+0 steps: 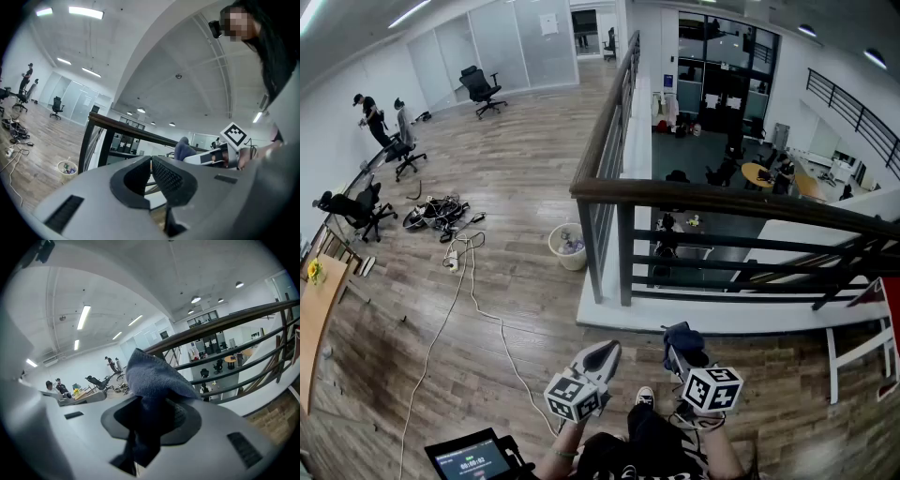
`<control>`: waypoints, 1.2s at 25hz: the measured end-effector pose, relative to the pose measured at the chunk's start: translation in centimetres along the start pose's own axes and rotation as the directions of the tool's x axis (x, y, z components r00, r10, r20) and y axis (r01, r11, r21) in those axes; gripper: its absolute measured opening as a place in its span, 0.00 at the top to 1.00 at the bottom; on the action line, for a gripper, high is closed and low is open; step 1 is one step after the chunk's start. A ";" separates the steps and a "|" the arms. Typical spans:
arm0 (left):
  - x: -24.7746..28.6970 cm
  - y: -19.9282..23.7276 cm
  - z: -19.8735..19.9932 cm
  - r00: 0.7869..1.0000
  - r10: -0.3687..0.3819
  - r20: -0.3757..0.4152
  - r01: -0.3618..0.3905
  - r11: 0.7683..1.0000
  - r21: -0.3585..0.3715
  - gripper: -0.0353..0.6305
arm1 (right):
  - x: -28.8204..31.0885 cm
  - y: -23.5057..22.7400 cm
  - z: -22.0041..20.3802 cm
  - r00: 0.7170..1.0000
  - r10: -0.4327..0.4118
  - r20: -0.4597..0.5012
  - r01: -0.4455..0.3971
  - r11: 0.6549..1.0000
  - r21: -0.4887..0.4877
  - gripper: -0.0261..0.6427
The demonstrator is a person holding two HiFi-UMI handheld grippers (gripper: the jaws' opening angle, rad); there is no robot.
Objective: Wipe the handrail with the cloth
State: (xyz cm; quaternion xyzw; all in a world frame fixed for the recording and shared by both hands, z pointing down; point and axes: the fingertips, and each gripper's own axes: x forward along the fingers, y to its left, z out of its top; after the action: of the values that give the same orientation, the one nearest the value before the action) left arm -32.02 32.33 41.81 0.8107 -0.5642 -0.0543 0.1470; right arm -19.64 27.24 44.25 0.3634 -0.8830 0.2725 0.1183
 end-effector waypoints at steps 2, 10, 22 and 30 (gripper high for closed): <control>2.5 0.8 1.7 1.000 0.015 0.006 -0.015 1.000 0.005 0.94 | 1.4 -1.1 3.0 1.000 0.014 0.003 -0.014 1.000 -0.005 0.81; 11.3 6.6 4.0 0.995 0.097 0.032 -0.098 0.995 0.028 0.94 | 10.2 -6.1 10.8 0.996 0.087 -0.002 -0.087 0.996 -0.034 0.81; 16.9 15.8 6.3 0.988 0.152 -0.011 -0.152 0.988 0.026 0.94 | 23.7 -3.6 21.4 0.983 0.184 0.013 -0.182 0.980 -0.083 0.81; 19.9 23.1 9.6 0.993 0.108 -0.042 -0.106 0.993 0.054 0.94 | 33.2 0.9 27.2 0.980 0.195 0.026 -0.193 0.980 -0.051 0.81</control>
State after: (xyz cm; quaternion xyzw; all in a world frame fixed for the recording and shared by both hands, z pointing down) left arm -48.09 4.74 41.15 0.7838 -0.6046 -0.0137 0.1414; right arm -44.08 -6.77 35.03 0.2766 -0.9222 0.2560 0.0863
